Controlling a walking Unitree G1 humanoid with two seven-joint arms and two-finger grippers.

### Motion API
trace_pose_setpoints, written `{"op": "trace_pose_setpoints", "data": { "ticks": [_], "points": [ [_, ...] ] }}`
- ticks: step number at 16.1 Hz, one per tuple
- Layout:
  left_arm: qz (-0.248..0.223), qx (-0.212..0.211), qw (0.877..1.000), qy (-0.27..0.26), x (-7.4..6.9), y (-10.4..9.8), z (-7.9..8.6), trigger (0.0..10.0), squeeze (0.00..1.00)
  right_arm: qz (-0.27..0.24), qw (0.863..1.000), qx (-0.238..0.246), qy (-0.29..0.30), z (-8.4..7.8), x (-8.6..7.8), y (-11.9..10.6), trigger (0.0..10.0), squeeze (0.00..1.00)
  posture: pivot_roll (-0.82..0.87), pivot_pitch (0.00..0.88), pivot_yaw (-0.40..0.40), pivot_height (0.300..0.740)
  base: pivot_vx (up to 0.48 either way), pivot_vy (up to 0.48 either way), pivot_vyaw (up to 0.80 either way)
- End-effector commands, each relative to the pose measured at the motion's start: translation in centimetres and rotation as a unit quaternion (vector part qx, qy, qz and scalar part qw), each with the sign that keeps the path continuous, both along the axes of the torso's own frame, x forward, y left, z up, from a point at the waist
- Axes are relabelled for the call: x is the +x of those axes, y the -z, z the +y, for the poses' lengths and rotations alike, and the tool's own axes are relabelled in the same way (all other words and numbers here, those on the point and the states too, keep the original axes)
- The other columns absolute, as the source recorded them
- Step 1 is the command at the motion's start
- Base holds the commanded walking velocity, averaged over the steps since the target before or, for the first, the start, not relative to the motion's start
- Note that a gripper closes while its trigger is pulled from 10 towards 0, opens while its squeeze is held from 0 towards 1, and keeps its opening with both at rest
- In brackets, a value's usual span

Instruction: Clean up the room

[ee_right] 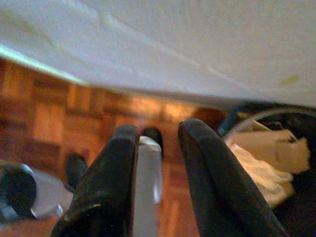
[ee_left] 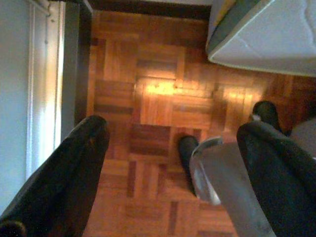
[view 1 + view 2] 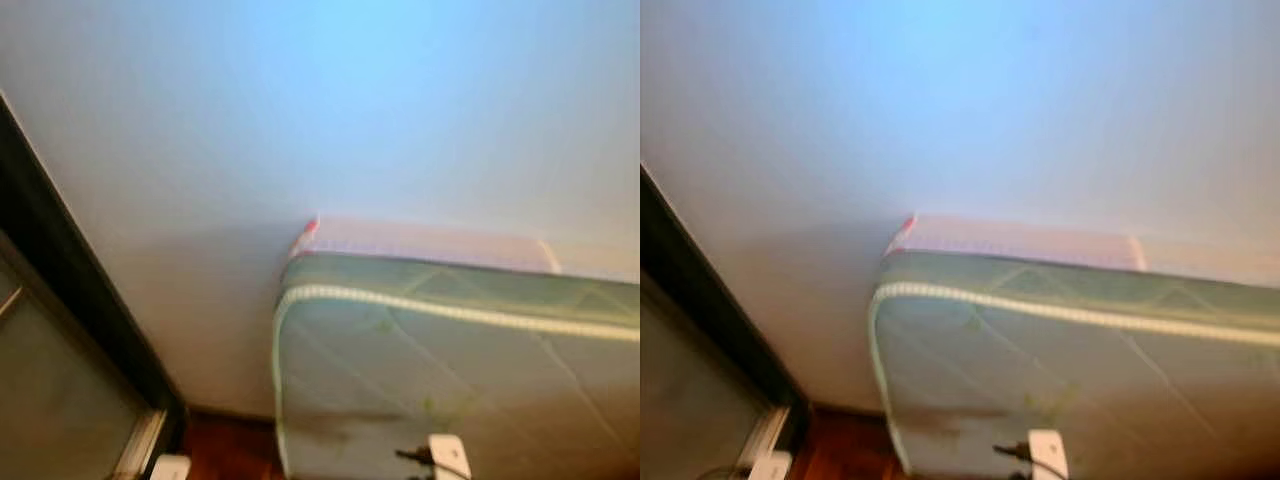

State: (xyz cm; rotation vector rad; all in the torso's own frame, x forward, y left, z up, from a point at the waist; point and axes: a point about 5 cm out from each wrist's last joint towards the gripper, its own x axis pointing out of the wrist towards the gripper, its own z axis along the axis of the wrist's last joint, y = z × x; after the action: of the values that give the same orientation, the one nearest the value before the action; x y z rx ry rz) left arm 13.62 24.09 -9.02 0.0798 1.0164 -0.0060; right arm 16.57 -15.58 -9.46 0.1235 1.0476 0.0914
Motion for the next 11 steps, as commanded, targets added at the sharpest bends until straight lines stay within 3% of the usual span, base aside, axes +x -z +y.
{"op": "trace_pose_setpoints", "data": {
  "ticks": [1,6,11],
  "points": [
    [-0.011,-0.004,1.000,0.003,0.86,-0.25,-0.26,10.0,0.00,0.007,1.000,-0.007,0.005,-0.69,-0.33,0.11,10.0,0.00,0.05,0.000,-0.024,0.740,0.000,0.000,-0.74],
    [-0.009,-0.004,1.000,0.003,0.78,-0.23,-0.19,10.0,0.00,0.007,1.000,-0.008,0.003,-0.64,-0.36,0.13,10.0,0.00,0.05,0.000,-0.022,0.740,0.000,0.000,-0.74],
    [-0.010,-0.003,1.000,0.004,0.82,-0.25,-0.17,10.0,0.00,-0.004,1.000,-0.009,0.021,-0.69,-0.26,0.06,10.0,0.00,0.05,0.000,-0.022,0.740,0.000,0.000,0.00]
  ]
}}
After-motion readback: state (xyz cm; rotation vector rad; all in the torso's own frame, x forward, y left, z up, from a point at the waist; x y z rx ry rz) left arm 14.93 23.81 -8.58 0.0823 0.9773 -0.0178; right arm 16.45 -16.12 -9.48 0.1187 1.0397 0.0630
